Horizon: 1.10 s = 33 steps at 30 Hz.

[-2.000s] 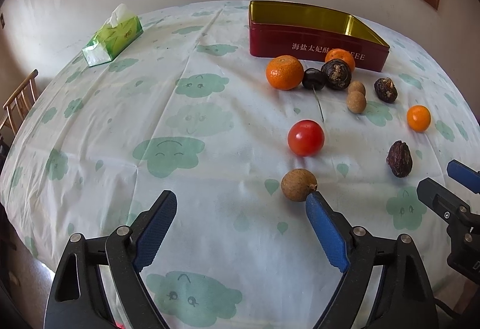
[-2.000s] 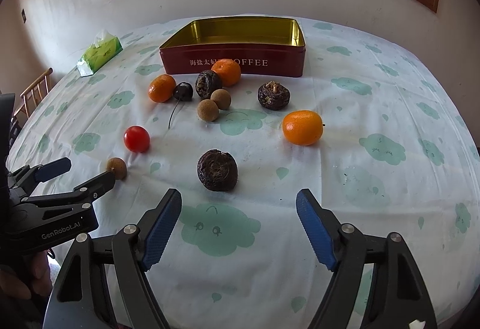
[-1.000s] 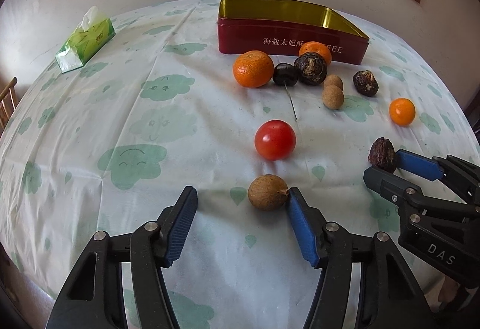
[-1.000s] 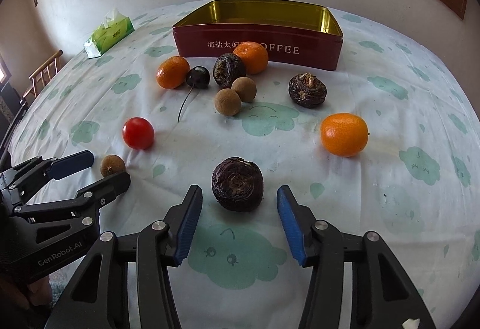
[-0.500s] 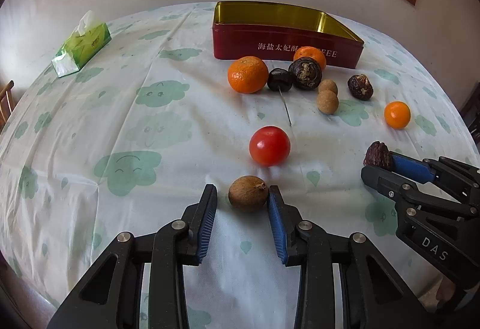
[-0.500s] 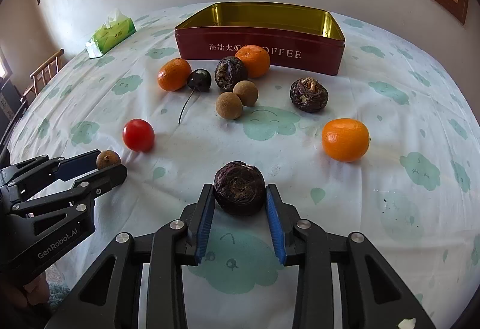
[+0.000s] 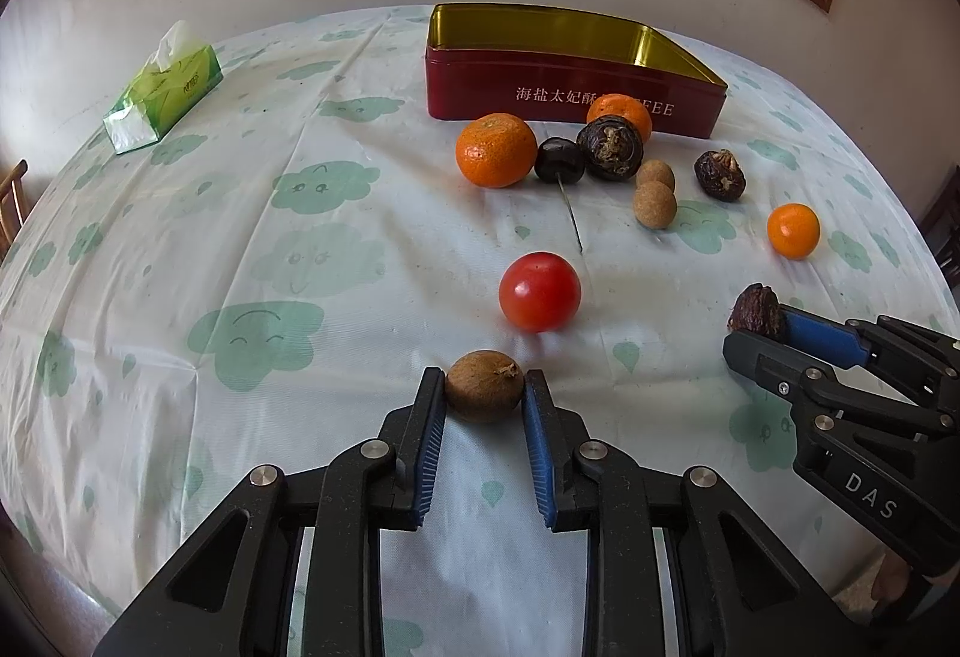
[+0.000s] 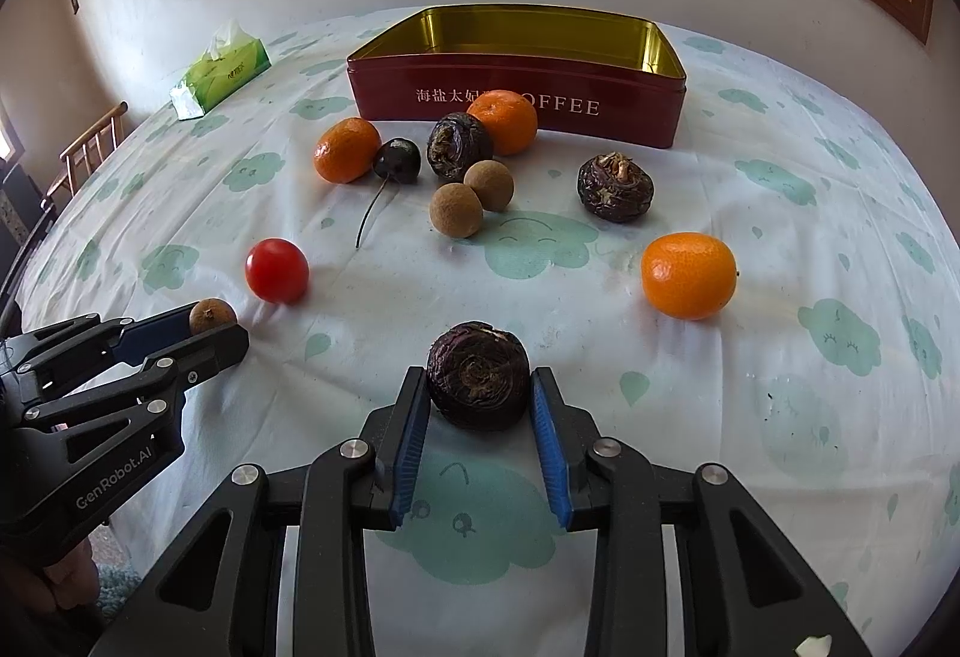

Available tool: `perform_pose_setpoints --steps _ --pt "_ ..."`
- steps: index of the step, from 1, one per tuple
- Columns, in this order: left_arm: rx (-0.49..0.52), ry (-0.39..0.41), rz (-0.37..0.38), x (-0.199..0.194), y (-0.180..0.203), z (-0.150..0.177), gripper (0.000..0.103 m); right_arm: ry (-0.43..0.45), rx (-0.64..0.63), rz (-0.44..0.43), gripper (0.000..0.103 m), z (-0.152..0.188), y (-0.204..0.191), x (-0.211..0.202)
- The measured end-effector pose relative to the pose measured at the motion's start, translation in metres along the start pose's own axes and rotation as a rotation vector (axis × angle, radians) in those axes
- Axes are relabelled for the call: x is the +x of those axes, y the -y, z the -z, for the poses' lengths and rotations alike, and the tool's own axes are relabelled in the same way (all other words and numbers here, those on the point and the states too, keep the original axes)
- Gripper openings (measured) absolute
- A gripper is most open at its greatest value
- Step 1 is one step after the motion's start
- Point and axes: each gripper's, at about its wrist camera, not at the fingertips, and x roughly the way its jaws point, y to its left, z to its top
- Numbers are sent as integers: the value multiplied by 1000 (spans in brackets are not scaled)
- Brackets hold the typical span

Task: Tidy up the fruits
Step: 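Carry the brown fruit with left tool while right tool carries the water chestnut over the tin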

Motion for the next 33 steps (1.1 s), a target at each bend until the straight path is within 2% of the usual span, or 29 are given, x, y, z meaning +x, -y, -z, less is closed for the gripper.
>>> perform_pose_setpoints --steps 18,33 --pt "-3 4 -8 -3 -3 -2 27 18 16 -4 31 -1 4 -7" --pt "-11 71 -7 -11 -16 -30 27 80 47 -8 31 -19 18 -27"
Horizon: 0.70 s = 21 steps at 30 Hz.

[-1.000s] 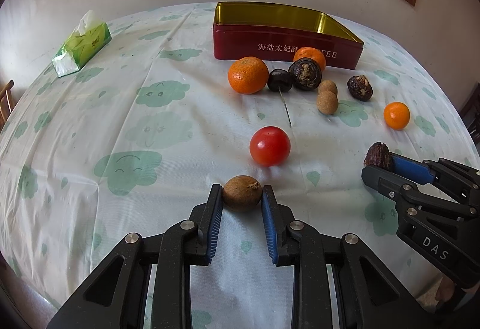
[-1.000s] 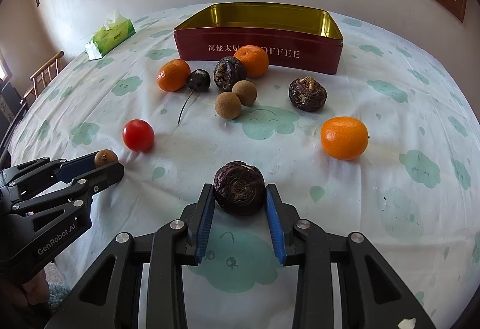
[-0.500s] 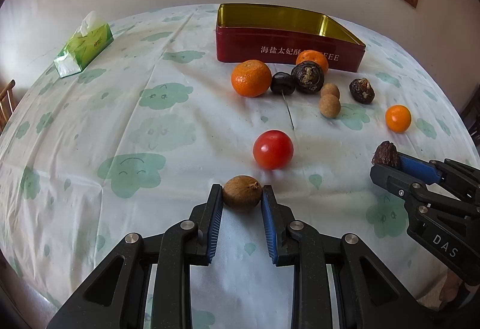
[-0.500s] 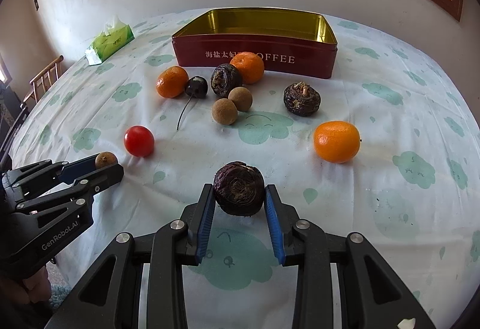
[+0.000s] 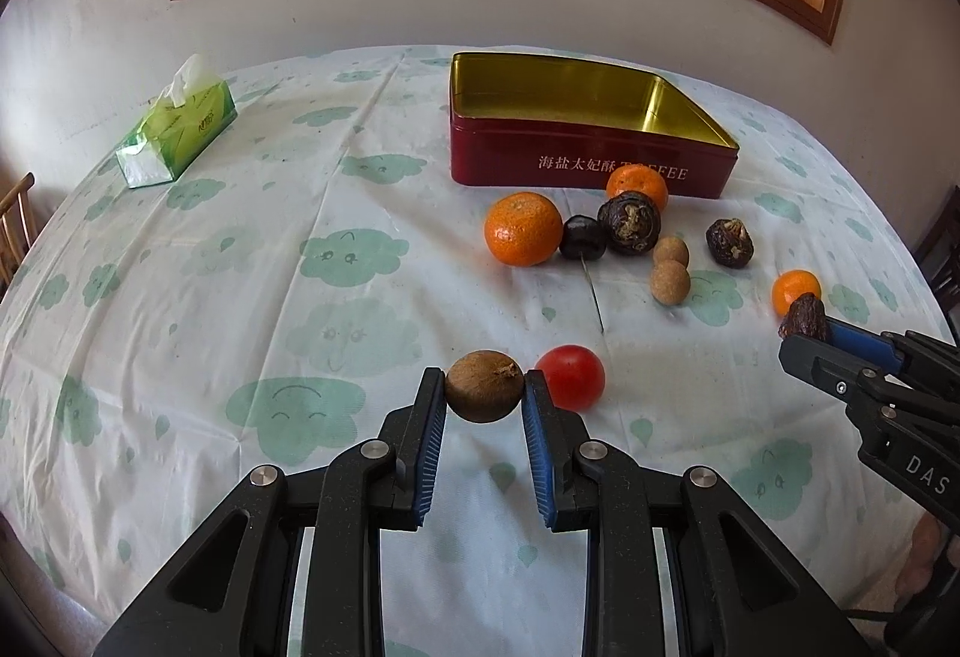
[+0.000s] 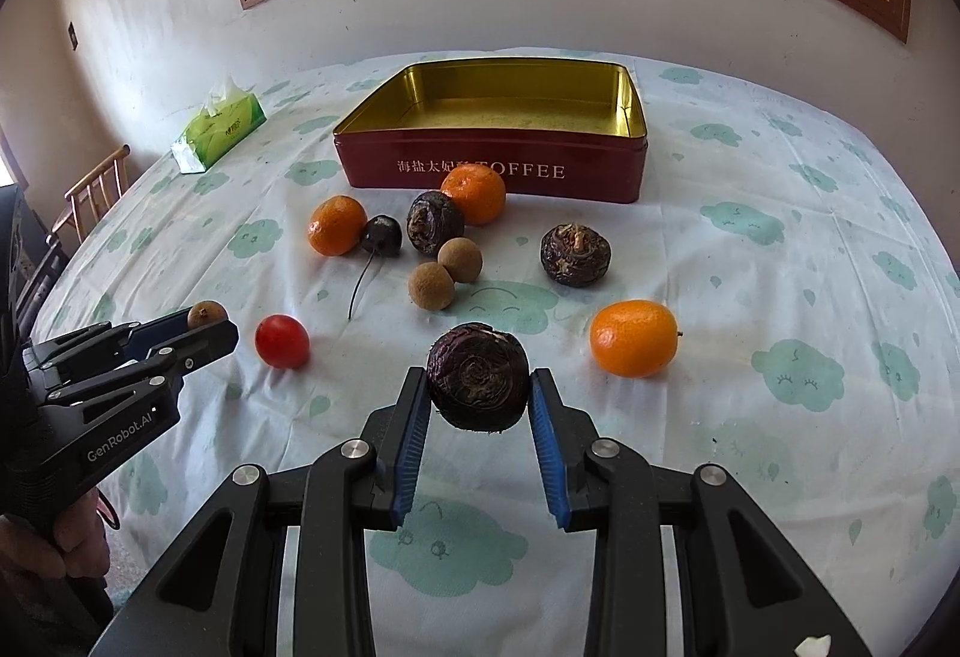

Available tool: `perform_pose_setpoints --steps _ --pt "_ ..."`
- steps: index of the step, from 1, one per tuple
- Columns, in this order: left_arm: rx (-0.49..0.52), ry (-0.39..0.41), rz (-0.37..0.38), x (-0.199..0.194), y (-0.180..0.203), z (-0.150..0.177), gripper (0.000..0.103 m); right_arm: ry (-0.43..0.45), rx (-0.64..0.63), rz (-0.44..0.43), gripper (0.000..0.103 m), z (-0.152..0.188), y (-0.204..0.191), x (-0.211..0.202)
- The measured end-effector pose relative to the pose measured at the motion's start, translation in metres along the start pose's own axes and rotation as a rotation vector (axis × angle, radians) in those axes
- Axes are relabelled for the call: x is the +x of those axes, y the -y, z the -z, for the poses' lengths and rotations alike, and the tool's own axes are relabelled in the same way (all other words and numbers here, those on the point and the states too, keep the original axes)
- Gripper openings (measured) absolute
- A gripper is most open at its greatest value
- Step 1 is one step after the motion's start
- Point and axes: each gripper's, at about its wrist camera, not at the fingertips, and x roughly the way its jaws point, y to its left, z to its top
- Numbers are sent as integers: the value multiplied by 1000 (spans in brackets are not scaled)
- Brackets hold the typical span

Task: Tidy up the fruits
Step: 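Carry the brown fruit with left tool while right tool carries the water chestnut over the tin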

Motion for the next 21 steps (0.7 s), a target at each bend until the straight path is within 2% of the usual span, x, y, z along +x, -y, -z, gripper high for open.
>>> perform_pose_setpoints --steps 7,21 --pt "-15 24 -2 2 -5 -26 27 34 -7 36 31 -30 15 0" --pt "-16 75 15 24 -1 -108 27 60 -6 70 31 -99 46 21"
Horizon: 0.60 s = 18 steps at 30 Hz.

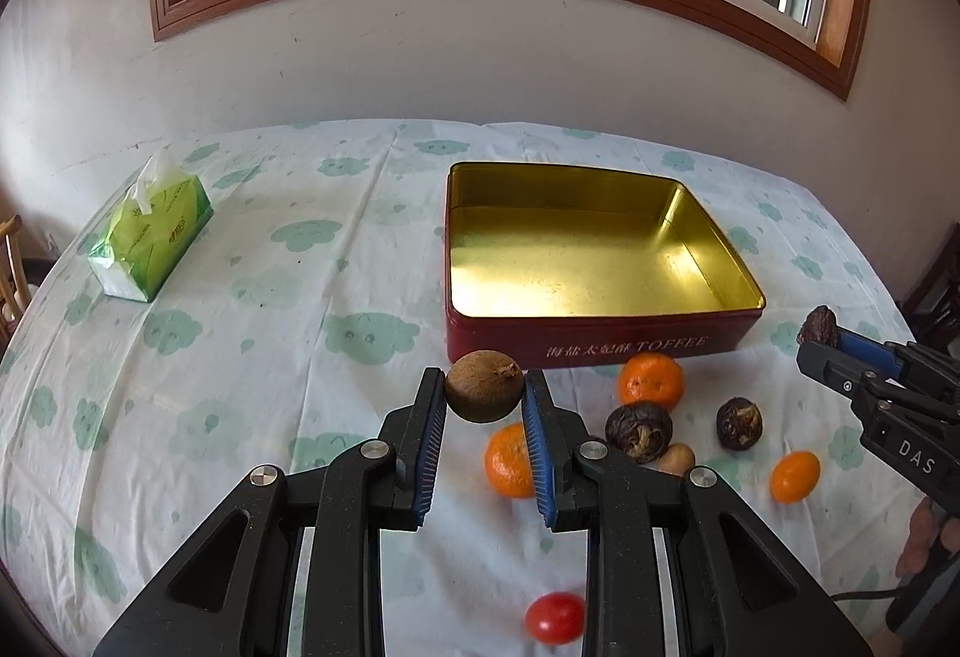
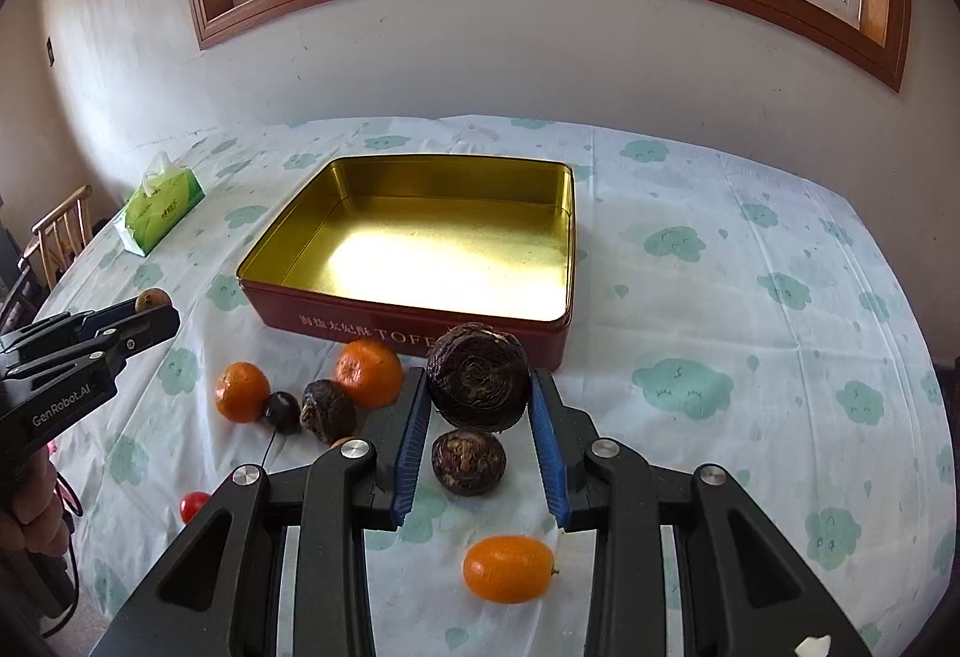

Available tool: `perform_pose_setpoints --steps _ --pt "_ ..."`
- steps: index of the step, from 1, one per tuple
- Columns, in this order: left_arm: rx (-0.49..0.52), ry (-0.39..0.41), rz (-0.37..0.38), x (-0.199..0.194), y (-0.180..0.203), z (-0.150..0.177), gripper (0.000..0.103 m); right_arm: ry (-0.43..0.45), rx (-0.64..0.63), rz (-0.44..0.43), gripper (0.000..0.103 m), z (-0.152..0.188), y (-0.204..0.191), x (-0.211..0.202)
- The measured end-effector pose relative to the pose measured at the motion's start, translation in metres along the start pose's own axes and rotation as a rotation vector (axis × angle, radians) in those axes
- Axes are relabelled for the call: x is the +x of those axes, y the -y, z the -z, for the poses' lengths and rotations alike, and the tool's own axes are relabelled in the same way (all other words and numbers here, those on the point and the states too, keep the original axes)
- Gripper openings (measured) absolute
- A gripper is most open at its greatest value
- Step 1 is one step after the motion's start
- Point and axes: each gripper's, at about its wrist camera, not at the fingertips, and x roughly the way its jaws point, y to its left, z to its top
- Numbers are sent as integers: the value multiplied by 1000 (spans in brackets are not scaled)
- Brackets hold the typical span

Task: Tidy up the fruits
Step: 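Carry the brown fruit with left tool while right tool carries the water chestnut over the tin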

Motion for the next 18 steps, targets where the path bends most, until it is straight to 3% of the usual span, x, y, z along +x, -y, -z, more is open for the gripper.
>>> perform_pose_setpoints --steps 11,18 --pt "20 -7 13 47 13 -46 27 -12 -17 9 31 -42 11 44" --pt "11 -72 24 83 16 -57 27 -57 -35 10 31 -55 12 78"
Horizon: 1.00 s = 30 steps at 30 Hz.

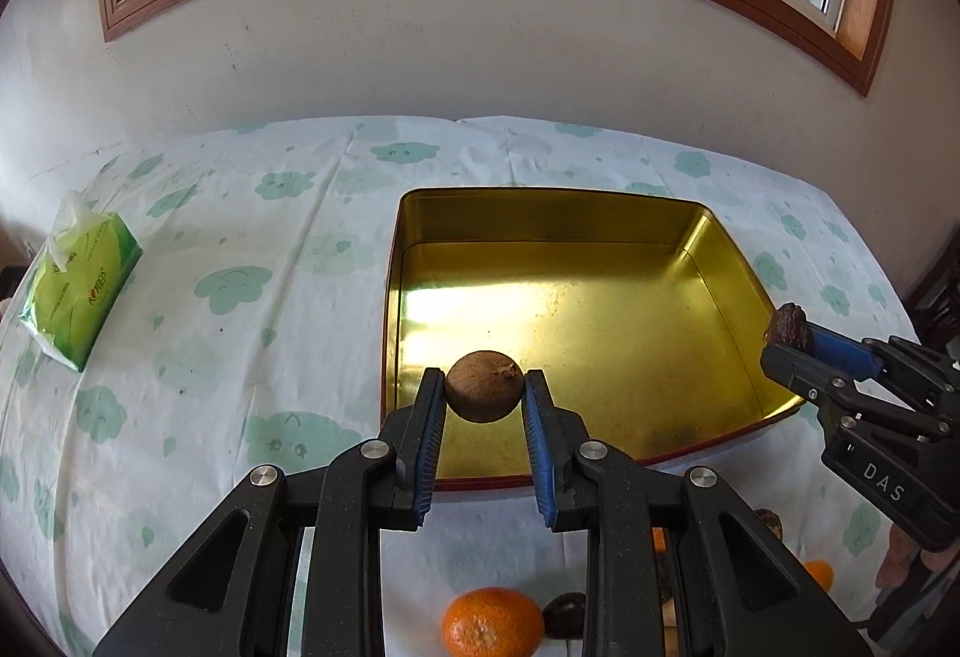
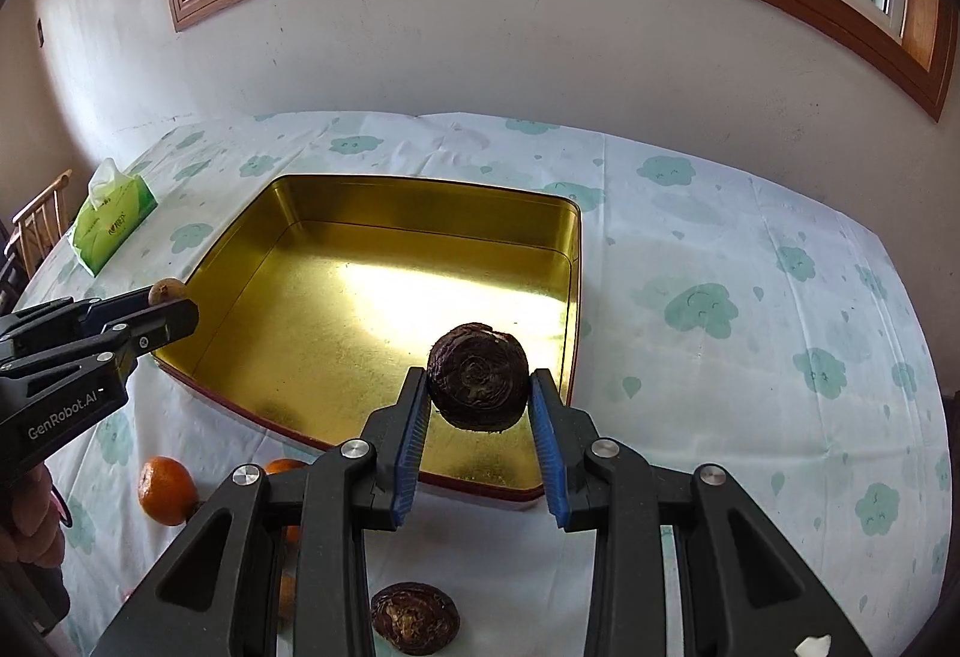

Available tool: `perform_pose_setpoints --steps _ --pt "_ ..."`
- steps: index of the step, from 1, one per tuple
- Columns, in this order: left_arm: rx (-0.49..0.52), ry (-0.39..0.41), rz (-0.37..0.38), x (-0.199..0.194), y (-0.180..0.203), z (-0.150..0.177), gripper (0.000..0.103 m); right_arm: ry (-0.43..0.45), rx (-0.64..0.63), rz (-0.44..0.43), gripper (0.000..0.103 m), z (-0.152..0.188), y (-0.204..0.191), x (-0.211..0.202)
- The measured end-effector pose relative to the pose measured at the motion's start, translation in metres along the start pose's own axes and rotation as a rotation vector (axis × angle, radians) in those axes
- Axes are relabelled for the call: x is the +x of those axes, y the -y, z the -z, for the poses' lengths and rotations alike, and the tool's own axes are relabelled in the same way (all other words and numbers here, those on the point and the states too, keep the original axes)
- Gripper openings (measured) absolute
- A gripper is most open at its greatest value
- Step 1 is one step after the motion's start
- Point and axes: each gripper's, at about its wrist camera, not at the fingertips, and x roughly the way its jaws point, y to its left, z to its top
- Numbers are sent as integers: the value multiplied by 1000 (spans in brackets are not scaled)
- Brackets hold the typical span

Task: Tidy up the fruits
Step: 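Carry the brown fruit with left tool while right tool carries the water chestnut over the tin, then lower and open left tool in the tin while right tool releases the water chestnut there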

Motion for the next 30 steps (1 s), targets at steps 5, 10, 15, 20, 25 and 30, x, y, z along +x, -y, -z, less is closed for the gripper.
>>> perform_pose_setpoints --steps 5,10,15,20,25,30 --pt "22 -25 -10 17 5 -3 27 -27 -3 -3 31 -2 -1 16" --pt "15 -50 -21 31 4 -5 27 -45 -2 -6 31 -3 0 26" --pt "1 -77 -34 42 -1 -3 27 -60 -6 -1 31 -2 0 33" --pt "17 -82 -53 45 1 1 27 -78 -11 5 31 1 -2 37" --pt "33 -84 -66 46 4 3 27 -78 -16 17 31 2 -4 37" --pt "37 -85 -76 44 7 7 27 -82 -12 14 31 5 -4 33"
